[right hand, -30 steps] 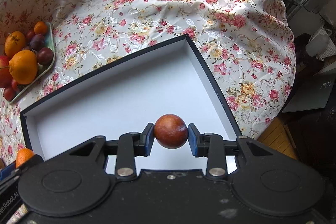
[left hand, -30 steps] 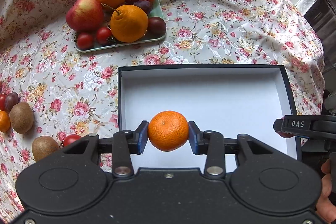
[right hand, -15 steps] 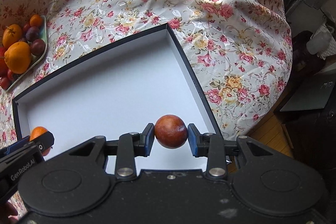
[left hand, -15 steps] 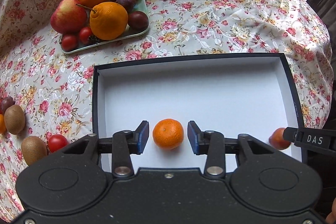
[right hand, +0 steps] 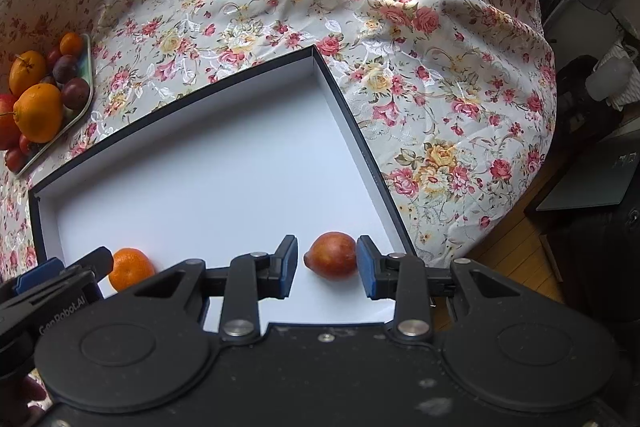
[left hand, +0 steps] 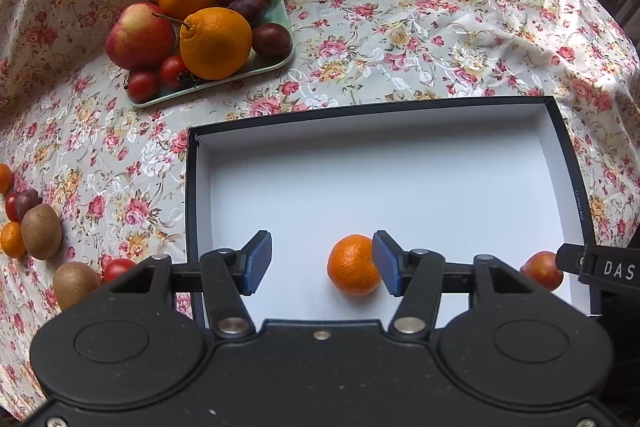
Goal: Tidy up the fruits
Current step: 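Carry both fruits over the white box and open both grippers to drop them, then withdraw both open grippers from the box toward the loose fruits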
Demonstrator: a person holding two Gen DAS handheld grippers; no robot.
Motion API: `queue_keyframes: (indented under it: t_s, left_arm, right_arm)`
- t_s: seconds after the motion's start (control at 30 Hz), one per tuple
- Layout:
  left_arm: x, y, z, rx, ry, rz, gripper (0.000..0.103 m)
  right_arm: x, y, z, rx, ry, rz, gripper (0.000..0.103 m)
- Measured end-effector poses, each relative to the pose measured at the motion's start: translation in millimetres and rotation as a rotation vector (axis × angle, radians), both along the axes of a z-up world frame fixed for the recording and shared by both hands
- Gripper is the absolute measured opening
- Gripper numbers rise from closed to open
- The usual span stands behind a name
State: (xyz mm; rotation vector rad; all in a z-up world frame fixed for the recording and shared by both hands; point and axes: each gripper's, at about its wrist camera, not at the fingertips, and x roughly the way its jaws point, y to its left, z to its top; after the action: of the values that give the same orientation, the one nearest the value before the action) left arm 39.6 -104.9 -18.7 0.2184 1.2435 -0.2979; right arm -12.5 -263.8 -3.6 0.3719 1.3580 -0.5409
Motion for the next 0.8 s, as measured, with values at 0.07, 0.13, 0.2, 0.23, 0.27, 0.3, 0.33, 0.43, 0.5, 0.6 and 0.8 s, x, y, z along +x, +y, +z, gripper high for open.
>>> queue_keyframes:
  t_s: [0.07, 0.13, 0.2, 0.23, 0.27, 0.3, 0.33, 0.43, 0.5, 0.6, 0.8]
  left_arm:
    - [0.7, 0.8, 0.5, 0.000, 0.001, -0.003, 0.063]
    - [1.7, 1.9, 1.7, -0.005, 0.001, -0.002, 0.063]
    - [2.6, 3.0, 3.4, -0.001, -0.010, -0.002, 0.063]
    - [3.1, 3.4, 4.2, 0.004, -0.016, -0.001, 0.063]
    - [3.4, 4.0, 4.8, 0.010, -0.023, 0.000, 0.064]
    - [3.6, 4.6, 5.4, 0.016, -0.030, 0.000, 0.064]
    - [3.7, 5.1, 5.9, 0.020, -0.037, 0.001, 0.064]
    - [4.5, 7.4, 6.9, 0.023, -0.046, 0.006, 0.064]
    - [4.4, 7.4, 7.3, 0.024, -0.049, 0.004, 0.064]
    - [2.8, 7.0, 8.5, 0.034, -0.060, -0.003, 0.064]
    - [1.2, 11.2, 11.2, 0.026, -0.058, 0.004, 0.064]
  right_arm:
    - [0.7, 2.2, 0.5, 0.000, 0.000, 0.006, 0.035]
    - [1.4, 3.9, 0.7, -0.003, 0.002, 0.012, 0.035]
    - [2.0, 4.5, 0.2, -0.003, 0.007, 0.016, 0.035]
    - [2.2, 4.6, -0.1, -0.001, 0.009, 0.015, 0.035]
    - [2.3, 5.1, 0.0, 0.000, 0.009, 0.016, 0.035]
    - [2.5, 5.4, 0.0, -0.001, 0.009, 0.017, 0.035]
    - [2.7, 5.6, -0.1, -0.002, 0.010, 0.018, 0.035]
    - [3.9, 6.5, -0.5, -0.003, 0.014, 0.024, 0.035]
    - [4.2, 7.1, -0.5, -0.002, 0.015, 0.025, 0.035]
    - [4.9, 7.5, -0.5, 0.002, 0.016, 0.023, 0.035]
    - [6.7, 12.2, 1.4, 0.005, 0.012, 0.036, 0.035]
